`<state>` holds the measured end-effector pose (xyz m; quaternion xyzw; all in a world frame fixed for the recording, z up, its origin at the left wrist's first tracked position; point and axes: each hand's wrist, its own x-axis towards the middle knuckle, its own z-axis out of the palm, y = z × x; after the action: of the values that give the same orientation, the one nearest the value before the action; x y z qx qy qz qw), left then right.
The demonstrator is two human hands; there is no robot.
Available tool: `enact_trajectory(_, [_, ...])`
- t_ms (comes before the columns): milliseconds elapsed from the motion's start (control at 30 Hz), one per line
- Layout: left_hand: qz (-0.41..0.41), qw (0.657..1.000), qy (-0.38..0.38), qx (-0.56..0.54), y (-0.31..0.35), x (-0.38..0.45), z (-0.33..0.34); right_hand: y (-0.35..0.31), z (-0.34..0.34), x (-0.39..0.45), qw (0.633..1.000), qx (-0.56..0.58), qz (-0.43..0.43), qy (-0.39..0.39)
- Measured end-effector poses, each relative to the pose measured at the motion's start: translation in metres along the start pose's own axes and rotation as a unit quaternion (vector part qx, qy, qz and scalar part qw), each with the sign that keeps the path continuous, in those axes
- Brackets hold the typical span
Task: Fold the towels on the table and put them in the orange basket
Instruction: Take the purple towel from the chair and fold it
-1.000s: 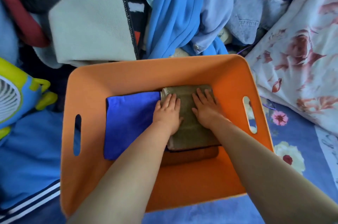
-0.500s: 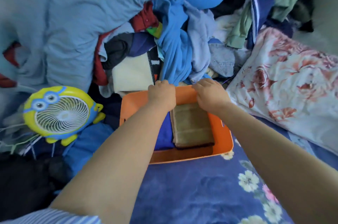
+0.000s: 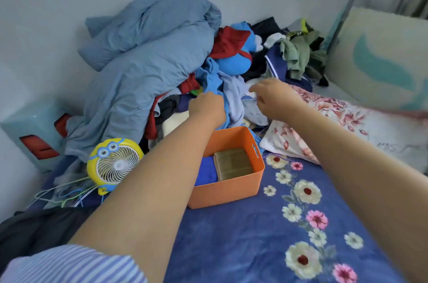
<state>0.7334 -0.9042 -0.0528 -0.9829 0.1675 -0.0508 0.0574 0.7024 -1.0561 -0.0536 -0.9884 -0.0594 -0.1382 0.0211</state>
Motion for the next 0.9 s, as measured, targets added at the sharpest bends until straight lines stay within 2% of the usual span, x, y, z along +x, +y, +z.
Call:
enact_trajectory(167, [0.076,0.997,0.014,-0.032,0.038,-0.087,-0.04,-0.021,-0.065,-0.109,0.996,-0.03,0.079,0.029])
enact_trajectory(267, [0.165,0.985,0.033,-0.031,0.071,-0.147,-0.056,-0.033,-0.096,-0.201,0.984,-0.049,0.158,0.061])
enact_trajectory(433, [0.286,0.956,0.056,-0.035,0.133,-0.237,-0.076,-0.043,-0.136,-0.341,0.952,-0.079,0.287,0.068])
enact_trajectory(600, [0.434,0.895,0.067,-0.08,0.22,-0.351,-0.107,-0.055,-0.194,-0.499,0.892,-0.118,0.43,0.071])
enact_trajectory(767, [0.56,0.818,0.087,-0.096,0.313,-0.465,-0.135,-0.072,-0.248,-0.646,0.826,-0.149,0.539,0.073])
enact_trajectory(900, [0.632,0.764,0.087,-0.1,0.386,-0.552,-0.147,-0.078,-0.275,-0.754,0.763,-0.152,0.618,0.116])
